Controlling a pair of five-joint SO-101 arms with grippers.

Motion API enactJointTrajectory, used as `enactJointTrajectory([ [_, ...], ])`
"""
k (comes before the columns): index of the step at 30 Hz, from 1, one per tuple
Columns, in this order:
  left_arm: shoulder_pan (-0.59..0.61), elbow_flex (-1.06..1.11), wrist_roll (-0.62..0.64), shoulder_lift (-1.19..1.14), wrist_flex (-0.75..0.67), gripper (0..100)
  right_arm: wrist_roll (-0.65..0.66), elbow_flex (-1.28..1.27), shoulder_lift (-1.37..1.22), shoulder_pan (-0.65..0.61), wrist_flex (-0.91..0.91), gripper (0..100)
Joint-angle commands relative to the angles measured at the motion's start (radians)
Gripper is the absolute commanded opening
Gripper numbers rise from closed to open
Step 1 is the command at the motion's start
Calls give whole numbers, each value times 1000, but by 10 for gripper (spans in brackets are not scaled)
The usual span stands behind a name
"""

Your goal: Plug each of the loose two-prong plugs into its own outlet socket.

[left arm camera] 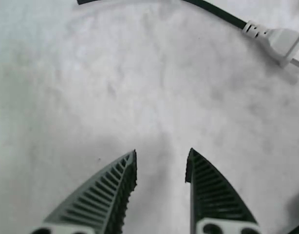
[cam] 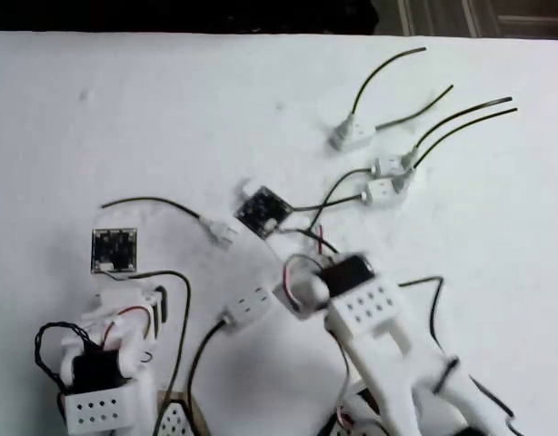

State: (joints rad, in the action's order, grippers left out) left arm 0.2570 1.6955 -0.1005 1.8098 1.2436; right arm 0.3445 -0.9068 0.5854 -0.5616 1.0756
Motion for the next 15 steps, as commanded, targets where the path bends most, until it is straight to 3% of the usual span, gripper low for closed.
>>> enactJointTrajectory([
  [1, 5, -3, 11, 4, 5, 177, -8, 109, -143, 2, -31, 137],
  [8, 5, -3, 11, 4, 5, 177, -6, 256, -383, 117, -33, 137],
  [15, 5, -3, 11, 4, 5, 177, -6, 345, -559, 124, -44, 135],
])
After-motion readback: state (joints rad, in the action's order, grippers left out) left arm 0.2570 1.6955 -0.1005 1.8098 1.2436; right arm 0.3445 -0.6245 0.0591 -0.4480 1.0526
